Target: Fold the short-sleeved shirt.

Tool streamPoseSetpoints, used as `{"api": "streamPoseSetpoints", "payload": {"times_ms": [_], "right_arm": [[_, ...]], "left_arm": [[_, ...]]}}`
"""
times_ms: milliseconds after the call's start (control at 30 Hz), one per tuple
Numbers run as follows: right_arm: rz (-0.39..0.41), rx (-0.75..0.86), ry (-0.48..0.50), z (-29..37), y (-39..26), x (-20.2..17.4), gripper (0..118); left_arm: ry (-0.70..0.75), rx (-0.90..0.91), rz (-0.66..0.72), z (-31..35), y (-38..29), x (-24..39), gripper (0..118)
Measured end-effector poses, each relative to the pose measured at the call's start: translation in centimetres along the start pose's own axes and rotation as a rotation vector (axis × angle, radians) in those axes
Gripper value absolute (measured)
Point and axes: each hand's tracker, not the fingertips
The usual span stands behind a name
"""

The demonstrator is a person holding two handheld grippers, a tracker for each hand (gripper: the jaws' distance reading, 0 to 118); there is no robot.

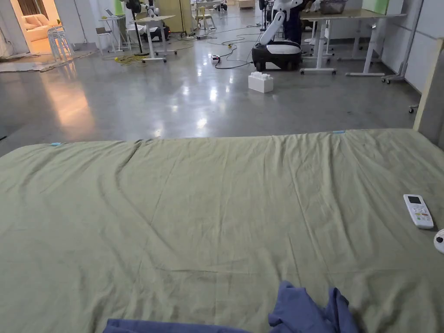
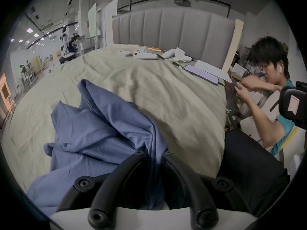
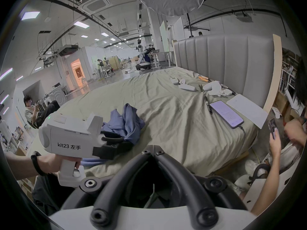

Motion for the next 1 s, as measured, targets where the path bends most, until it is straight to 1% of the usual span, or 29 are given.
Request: {"api": "streamPoseSetpoints", "payload": {"times_ms": [33, 67, 133, 167, 233, 300, 400, 467, 533, 633, 667, 733, 767, 800, 833, 867, 900, 967, 1000], "right_arm": [[0.013, 0.008, 0.017, -0.1, 0.2, -0.4, 1], [0.031, 0.017, 0.036, -0.2, 0.5, -0.8, 1], [0.073, 0.038, 0.058, -0.4, 1.4, -1.5, 1], [0.096, 0.053, 0.066, -0.5, 2.0, -1.9, 1], [0.128, 0.093, 0.092, -0.3, 3.4, -2.5, 1], [0.141, 0.137, 0.113, 0.0, 4.7, -3.1, 1], [0.167, 0.199, 0.138, 0.5, 6.5, -4.1, 1], [0.181, 0.228, 0.149, 0.6, 7.4, -4.7, 1], [0.177, 0.259, 0.163, 0.6, 8.2, -5.3, 1], [0.174, 0.301, 0.174, 0.9, 8.9, -6.1, 1], [0.174, 0.307, 0.177, 1.0, 9.0, -6.3, 1], [0.182, 0.31, 0.181, 1.1, 9.0, -6.6, 1], [0.191, 0.309, 0.181, 1.3, 9.0, -6.8, 1], [0.203, 0.307, 0.181, 1.4, 8.8, -6.9, 1], [0.214, 0.304, 0.18, 1.5, 8.7, -6.9, 1], [0.225, 0.3, 0.177, 1.6, 8.6, -7.0, 1], [0.236, 0.296, 0.174, 1.7, 8.4, -7.1, 1], [0.251, 0.292, 0.163, 1.9, 8.1, -7.2, 1], [0.253, 0.289, 0.159, 2.1, 7.9, -7.2, 1]], "left_arm": [[-0.005, 0.007, 0.028, 0.8, -0.1, -0.5, 61], [0.017, 0.011, 0.06, 2.2, -0.2, -0.8, 71], [0.056, 0.075, 0.097, 6.6, -0.3, -1.4, 71], [0.055, 0.154, 0.109, 9.9, -0.6, -1.6, 71], [0.088, 0.238, 0.097, 16.1, -1.1, -1.4, 71], [0.261, 0.328, 0.048, 22.7, -1.5, -1.0, 71], [0.546, 0.437, -0.008, 30.2, -2.3, -0.3, 71], [0.663, 0.449, -0.033, 33.6, -2.6, -0.3, 75], [0.772, 0.464, -0.029, 35.8, -3.1, 0.1, 75], [0.904, 0.576, 0.065, 38.4, -4.4, 1.3, 75], [0.934, 0.62, 0.097, 39.0, -5.0, 2.0, 74], [0.955, 0.645, 0.128, 39.9, -6.0, 3.2, 73], [0.976, 0.648, 0.125, 39.9, -6.4, 3.7, 71], [0.983, 0.636, 0.122, 39.9, -6.8, 4.2, 65], [0.984, 0.618, 0.129, 40.0, -6.9, 4.5, 52], [0.977, 0.597, 0.14, 39.9, -7.2, 4.8, 36], [0.974, 0.586, 0.157, 39.8, -7.3, 4.8, 16], [0.94, 0.588, 0.191, 39.6, -8.0, 4.8, 11], [0.906, 0.59, 0.212, 39.6, -8.2, 4.7, 2]]}}
